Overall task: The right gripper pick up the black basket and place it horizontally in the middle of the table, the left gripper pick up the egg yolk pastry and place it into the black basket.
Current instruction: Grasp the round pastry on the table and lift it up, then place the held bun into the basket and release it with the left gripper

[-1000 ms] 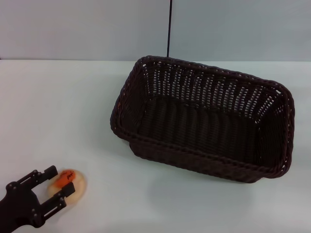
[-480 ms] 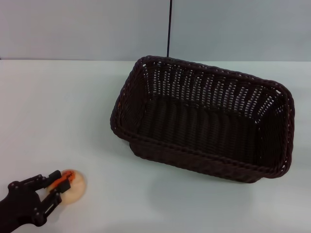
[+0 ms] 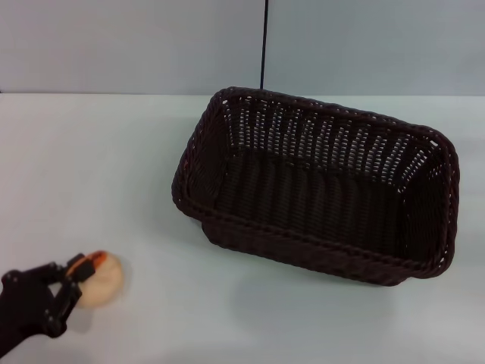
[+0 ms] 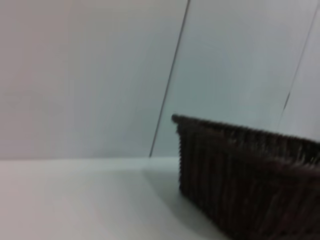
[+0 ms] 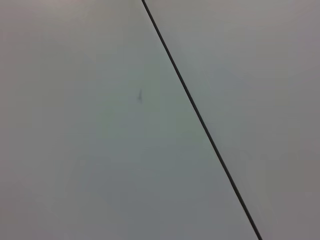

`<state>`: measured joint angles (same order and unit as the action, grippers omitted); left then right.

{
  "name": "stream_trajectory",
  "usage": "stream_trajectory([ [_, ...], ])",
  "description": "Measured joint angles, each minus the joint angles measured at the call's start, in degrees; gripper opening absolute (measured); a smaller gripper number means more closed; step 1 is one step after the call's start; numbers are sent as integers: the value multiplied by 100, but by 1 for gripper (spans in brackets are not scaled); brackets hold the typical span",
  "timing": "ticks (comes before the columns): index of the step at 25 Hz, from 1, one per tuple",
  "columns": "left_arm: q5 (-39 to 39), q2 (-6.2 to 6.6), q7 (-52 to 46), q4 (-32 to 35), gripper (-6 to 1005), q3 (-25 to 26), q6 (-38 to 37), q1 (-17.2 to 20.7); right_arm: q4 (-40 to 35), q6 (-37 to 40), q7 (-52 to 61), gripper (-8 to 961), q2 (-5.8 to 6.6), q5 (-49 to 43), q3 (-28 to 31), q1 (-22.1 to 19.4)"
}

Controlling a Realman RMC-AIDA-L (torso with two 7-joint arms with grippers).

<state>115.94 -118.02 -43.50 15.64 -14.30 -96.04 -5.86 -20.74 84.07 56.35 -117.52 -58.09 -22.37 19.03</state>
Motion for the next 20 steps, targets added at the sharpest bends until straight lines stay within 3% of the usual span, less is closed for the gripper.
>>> stream_trajectory([
  [5, -39, -2, -236, -73, 59, 583, -646, -232, 1, 1, -2, 447, -2, -5, -2, 5],
  [7, -76, -4, -432, -540, 58, 1550, -853, -624, 0, 20, -2, 447, -11, -23, -18, 0],
  [10, -86, -5, -434, -693, 57, 1759, -870, -761, 0, 35, 0, 447, -11, -28, -26, -5],
  [11, -76, -11, -430, -905, 57, 1913, -850, -1036, 0, 50, 6, 447, -13, -37, -45, -24],
  [12, -76, -11, -430, -905, 57, 1913, -850, -1036, 0, 50, 6, 447, -13, -37, -45, -24],
  [13, -28, -30, -423, -1092, 56, 1847, -781, -1375, 0, 55, 27, 447, -17, -47, -57, -43],
  [14, -28, -30, -423, -1092, 56, 1847, -781, -1375, 0, 55, 27, 447, -17, -47, -57, -43],
  [16, 21, -52, -333, -1374, 56, 1441, -534, -1877, 39, 55, 29, 447, -24, -60, -65, -55],
  [20, 26, -57, -243, -1624, 54, 1046, -79, -2242, 139, 55, 11, 447, -14, -64, -68, -56],
])
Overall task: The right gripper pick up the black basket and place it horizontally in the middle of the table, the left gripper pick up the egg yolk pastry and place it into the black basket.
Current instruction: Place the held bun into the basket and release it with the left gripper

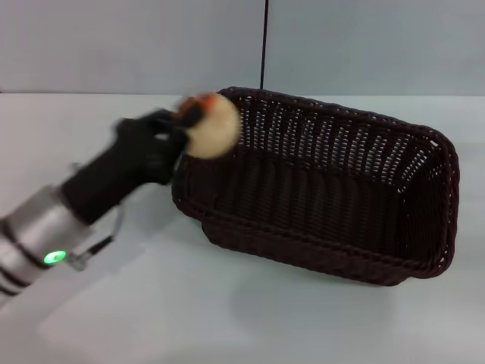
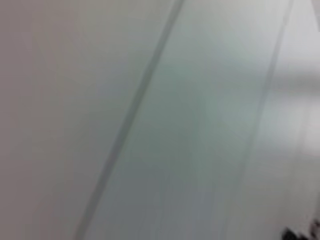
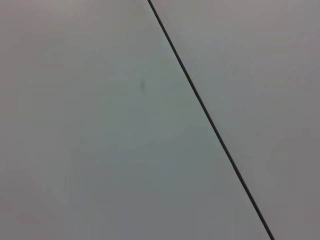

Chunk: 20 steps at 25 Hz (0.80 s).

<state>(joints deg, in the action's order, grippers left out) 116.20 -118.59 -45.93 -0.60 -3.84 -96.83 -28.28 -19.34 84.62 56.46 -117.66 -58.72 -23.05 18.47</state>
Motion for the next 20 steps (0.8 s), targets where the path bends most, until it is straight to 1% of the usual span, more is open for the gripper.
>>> stream_trajectory([
  [1, 2, -7, 91, -128, 54, -258, 291, -194, 23, -1, -5, 447, 7, 0, 0, 7],
  [2, 2, -7, 91, -128, 54, -258, 291, -194, 23, -1, -5, 447, 7, 0, 0, 7],
  [4, 5, -17, 229, -210, 54, -525, 532, -364, 31, -2, -8, 447, 7, 0, -5, 12],
  [7, 6, -15, 299, -202, 55, -637, 645, -385, 35, -3, -9, 447, 7, 0, -7, 20],
  [10, 10, 13, 424, -110, 55, -725, 716, -273, 67, -24, -15, 447, 5, -1, -7, 40],
  [12, 9, 21, 566, 93, 55, -737, 737, -77, 98, -40, -23, 447, 5, -50, -14, 85],
  [17, 9, 27, 664, 153, 53, -791, 738, -8, 104, -53, -29, 447, 11, -75, -17, 156],
  [20, 8, 35, 674, 247, 52, -1017, 736, 33, 108, -53, -30, 447, 12, -79, -16, 209],
])
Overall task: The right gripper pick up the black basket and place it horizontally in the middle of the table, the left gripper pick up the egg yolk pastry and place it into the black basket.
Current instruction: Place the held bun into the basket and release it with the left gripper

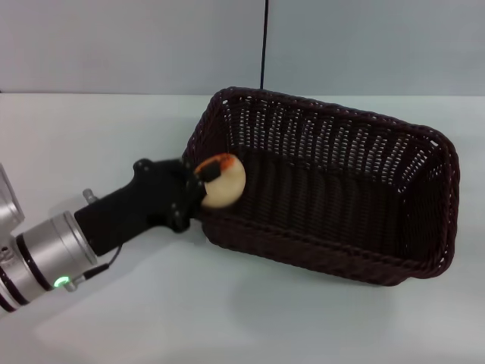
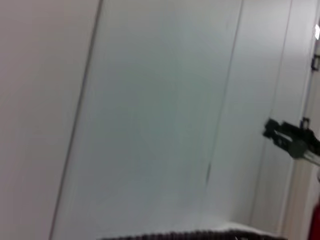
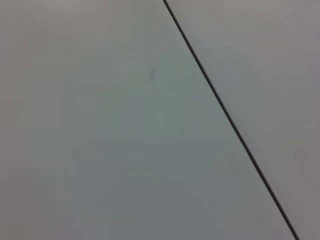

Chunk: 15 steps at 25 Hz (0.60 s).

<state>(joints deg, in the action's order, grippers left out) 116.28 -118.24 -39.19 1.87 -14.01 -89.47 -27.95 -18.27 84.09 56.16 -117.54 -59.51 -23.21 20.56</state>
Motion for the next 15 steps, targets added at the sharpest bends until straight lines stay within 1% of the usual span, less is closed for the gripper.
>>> stream_trajectory([
  [1, -1, 0, 0, 26, 52, -185, -22, 9, 10, -2, 0, 447, 1, -2, 0, 25],
  [2, -1, 0, 0, 26, 51, -185, -22, 9, 10, -2, 0, 447, 1, -2, 0, 25],
  [3, -1, 0, 2, 36, 50, -370, -54, 13, 21, -11, 0, 447, 2, -4, 0, 40],
  [4, -1, 0, 2, 36, 50, -370, -54, 13, 21, -11, 0, 447, 2, -4, 0, 40],
  [6, -1, -3, 7, 101, 48, -575, -136, 29, 28, -28, -1, 447, 3, -6, 0, 46],
  [11, -10, -8, 10, 185, 67, -685, -364, 108, 35, -61, 0, 447, 4, -84, -1, 52],
  [15, -48, -7, 48, 238, 83, -622, -476, 180, 34, -62, -1, 447, 4, -134, -6, 56],
])
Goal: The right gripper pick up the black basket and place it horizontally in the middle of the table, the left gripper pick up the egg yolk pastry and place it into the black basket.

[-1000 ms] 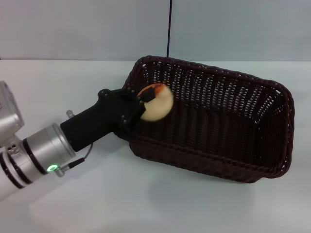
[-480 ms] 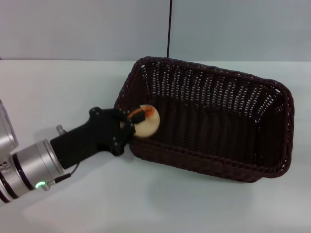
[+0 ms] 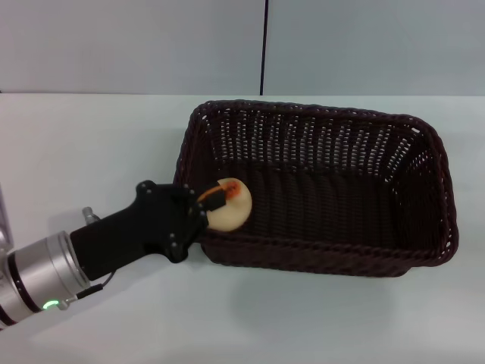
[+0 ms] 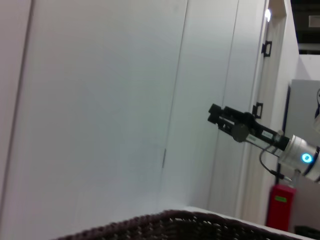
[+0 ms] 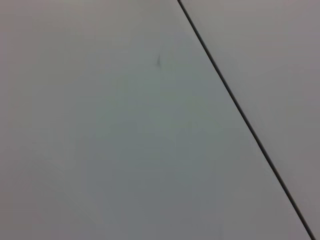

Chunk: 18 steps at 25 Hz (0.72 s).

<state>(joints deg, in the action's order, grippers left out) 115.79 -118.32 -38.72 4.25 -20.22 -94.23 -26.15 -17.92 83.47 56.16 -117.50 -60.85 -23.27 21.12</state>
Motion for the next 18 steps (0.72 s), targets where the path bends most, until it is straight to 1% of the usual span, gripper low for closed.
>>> stream_trajectory([
  [3, -24, -13, 23, -19, 94, 235, 5, 41, 0, 0, 0, 447, -8, -14, -2, 0],
  [6, -27, -23, 23, -54, 106, 334, 2, 48, 0, 5, 0, 447, -15, -18, -3, -3],
  [13, -49, -28, 23, -133, 278, 408, -174, 48, -1, 44, 2, 447, -35, -18, -2, -35],
  [15, -78, -27, 23, -135, 327, 579, -312, 89, -1, 54, 2, 447, -45, -17, -1, -47],
  [16, -106, -26, 82, -147, 362, 951, -580, 197, -1, 101, 2, 447, -49, -18, 9, -67],
  [17, -106, -26, 82, -147, 396, 951, -580, 197, -1, 101, 2, 447, -49, -18, 9, -67],
  [18, -110, -23, 154, -174, 431, 1160, -737, 263, -1, 169, 9, 447, -50, -12, 31, -105],
])
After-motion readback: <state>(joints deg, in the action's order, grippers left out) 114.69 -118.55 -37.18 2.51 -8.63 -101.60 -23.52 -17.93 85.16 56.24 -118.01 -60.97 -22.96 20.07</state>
